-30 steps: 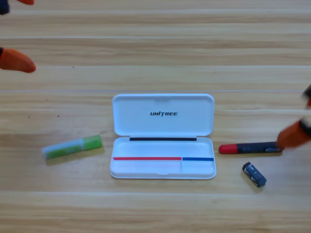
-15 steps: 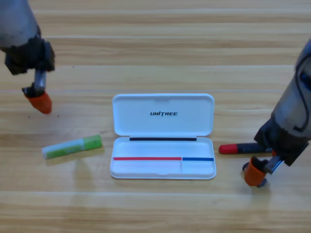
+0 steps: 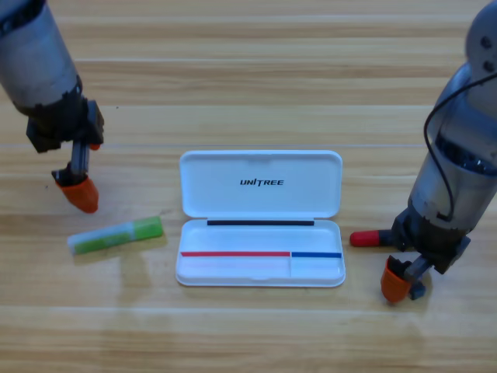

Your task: Clean up eraser and pencils

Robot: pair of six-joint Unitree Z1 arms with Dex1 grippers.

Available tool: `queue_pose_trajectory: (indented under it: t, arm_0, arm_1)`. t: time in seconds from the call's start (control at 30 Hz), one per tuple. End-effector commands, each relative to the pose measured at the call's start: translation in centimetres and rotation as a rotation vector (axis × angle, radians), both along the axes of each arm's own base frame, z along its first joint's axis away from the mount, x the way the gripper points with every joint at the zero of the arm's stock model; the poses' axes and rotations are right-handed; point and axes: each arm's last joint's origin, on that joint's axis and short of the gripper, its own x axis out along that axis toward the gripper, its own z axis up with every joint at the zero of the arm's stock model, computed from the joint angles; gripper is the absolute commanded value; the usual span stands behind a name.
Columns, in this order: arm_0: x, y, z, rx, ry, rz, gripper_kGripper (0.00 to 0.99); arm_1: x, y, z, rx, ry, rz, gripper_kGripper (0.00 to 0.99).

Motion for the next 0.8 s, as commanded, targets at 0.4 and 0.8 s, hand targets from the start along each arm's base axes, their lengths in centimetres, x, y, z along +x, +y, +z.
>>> queue_pose_trajectory:
  t: [0.4, 0.8]
  arm_0:
    - [-0.6, 0.7, -3.1, -0.014, 0.037, 0.008, 0.983]
    - [-0.3, 0.5, -6.7, -0.011, 0.047, 0.009, 0.988]
  arm_1:
    - [-0.4, 0.5, -2.7, -0.071, 0.111, 0.021, 0.0]
    - [-1.2, 3.2, 9.0, 0.036, 0.025, 0.585, 0.0]
